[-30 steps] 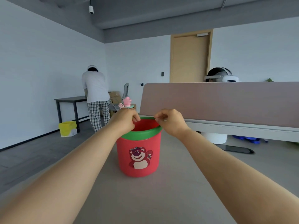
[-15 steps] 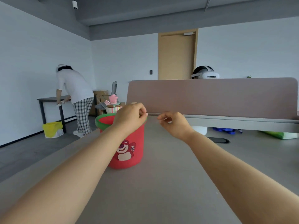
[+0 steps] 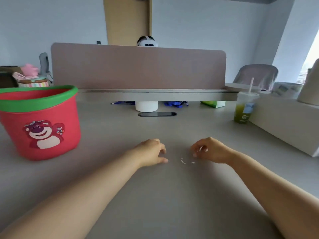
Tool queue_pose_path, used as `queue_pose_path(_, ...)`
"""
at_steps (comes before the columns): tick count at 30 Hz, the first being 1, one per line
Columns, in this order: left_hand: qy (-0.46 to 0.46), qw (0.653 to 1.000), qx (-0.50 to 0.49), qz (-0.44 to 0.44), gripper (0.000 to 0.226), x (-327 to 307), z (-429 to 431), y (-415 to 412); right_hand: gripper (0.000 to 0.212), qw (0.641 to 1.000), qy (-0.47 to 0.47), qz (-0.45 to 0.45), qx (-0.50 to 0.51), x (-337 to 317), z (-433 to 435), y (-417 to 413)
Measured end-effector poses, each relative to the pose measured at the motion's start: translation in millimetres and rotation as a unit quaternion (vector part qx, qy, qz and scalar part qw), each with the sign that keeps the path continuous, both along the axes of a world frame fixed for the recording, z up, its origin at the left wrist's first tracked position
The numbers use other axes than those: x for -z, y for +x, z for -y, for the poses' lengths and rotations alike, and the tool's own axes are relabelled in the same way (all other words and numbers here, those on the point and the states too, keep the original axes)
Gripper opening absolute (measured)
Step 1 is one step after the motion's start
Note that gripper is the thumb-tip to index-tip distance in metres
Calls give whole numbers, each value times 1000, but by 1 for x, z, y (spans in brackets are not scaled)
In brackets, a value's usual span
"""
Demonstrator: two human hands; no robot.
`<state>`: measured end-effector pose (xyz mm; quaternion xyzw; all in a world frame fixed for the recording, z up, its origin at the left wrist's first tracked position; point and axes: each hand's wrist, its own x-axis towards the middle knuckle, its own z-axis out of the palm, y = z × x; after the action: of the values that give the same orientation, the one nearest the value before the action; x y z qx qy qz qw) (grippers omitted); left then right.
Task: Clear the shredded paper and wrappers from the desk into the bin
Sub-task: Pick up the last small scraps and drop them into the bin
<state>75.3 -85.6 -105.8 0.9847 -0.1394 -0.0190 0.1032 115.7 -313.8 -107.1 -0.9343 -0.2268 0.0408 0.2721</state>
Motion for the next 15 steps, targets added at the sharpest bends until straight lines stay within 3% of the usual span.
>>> queue_pose_path(5,-41,999,-15,23,10,5,-7,5,13,997,38,-37,-55,1,7,-6)
queue_pose_path(11,-45,997,-31,50,11,8,-8,5,9,997,39,-28,-57,6,2,-8)
queue_pose_path(15,-22,998,-29,44,14,11,-6,3,9,999,-8,-3,-37,5,-7,-10)
